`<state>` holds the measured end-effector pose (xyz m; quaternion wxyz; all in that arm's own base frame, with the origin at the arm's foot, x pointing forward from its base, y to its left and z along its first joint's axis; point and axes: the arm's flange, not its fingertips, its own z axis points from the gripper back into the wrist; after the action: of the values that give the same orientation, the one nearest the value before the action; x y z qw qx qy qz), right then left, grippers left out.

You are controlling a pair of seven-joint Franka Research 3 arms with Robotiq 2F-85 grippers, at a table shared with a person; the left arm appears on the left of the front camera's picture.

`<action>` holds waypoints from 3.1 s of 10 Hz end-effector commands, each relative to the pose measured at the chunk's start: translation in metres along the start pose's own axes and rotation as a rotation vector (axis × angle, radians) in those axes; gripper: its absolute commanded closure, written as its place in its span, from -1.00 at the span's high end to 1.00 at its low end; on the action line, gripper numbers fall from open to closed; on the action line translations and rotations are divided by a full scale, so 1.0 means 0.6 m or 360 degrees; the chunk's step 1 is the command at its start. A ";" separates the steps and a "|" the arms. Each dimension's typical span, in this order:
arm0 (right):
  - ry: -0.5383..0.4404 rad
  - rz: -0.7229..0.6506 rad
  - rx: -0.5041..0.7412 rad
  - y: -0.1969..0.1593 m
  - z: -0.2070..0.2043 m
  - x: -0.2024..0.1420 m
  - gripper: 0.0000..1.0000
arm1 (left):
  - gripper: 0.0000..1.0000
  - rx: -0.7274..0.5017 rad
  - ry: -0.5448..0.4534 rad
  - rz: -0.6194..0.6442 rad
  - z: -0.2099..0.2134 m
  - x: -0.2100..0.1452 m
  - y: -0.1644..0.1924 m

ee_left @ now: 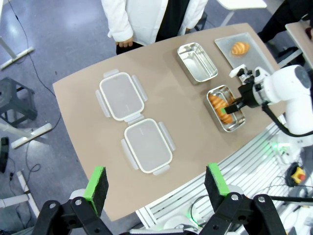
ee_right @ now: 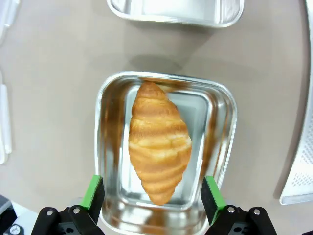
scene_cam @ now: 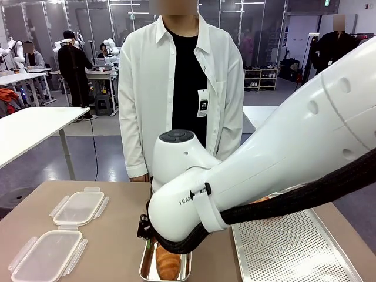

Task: Place the bread into the airtight container.
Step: Pick up a Butter Roll and place it into an empty Airtight Container.

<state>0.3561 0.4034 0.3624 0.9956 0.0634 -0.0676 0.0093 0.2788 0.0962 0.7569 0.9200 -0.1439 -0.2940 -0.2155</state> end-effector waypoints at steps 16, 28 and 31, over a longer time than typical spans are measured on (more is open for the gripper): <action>-0.0165 0.0819 -0.0023 -0.533 0.340 0.100 1.00 | 1.00 0.0000 -0.0001 -0.0023 0.003 0.002 0.000; -0.0423 -0.0101 0.0331 -0.986 0.326 -0.095 1.00 | 1.00 0.0000 -0.0001 -0.0023 0.003 0.002 0.000; -0.0476 -0.0255 0.0455 -1.011 0.303 -0.147 1.00 | 1.00 0.0000 -0.0001 -0.0023 0.003 0.002 0.000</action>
<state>0.2560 -0.2432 0.4538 0.9576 0.1954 -0.2030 -0.0590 0.2787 0.0965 0.7572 0.9201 -0.1434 -0.2944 -0.2148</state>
